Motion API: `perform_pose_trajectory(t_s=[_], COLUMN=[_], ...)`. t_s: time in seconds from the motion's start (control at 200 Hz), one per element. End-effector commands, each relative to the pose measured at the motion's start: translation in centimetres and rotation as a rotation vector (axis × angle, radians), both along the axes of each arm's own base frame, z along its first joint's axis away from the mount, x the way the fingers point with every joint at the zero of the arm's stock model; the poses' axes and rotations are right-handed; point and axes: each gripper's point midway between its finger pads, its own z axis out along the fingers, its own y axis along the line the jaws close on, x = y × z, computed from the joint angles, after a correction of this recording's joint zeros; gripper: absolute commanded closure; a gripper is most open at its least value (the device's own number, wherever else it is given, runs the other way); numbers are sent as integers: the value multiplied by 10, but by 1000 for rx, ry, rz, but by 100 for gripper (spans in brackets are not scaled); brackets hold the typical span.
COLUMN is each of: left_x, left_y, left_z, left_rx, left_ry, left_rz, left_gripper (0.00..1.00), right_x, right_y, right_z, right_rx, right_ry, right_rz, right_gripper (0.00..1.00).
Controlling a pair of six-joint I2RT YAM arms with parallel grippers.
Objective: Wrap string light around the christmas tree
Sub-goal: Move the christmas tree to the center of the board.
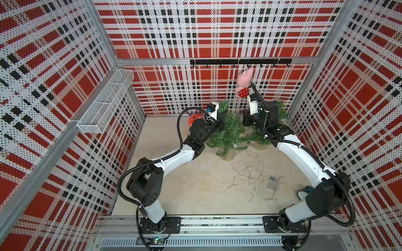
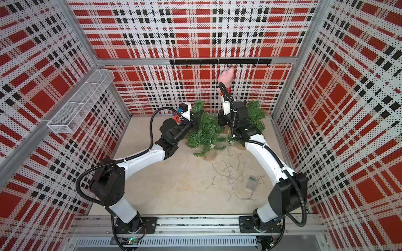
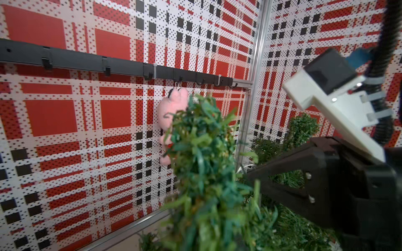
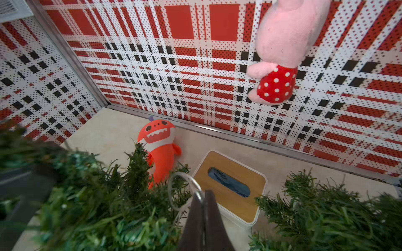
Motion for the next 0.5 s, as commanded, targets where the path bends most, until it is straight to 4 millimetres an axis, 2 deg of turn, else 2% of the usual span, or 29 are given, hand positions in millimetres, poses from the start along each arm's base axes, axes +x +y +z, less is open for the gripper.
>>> perform_pose_trajectory(t_s=[0.0,0.135,0.256,0.391,0.496], left_x=[-15,-30,-44,-62,-76], left_y=[24,51,77,112,132], left_z=[41,55,58,57,53], left_rx=[-29,33,83,85,94], left_ry=[-45,-51,-42,-21,-15], left_rz=[20,77,130,180,209], left_gripper=[100,100,100,100,100], right_x=[-25,-42,-57,-73,-78], right_y=[32,56,80,108,128], right_z=[39,53,60,60,52], right_rx=[17,48,68,90,92], right_ry=[-70,-83,-79,-67,-55], right_rz=[102,163,227,297,331], right_gripper=[100,100,100,100,100])
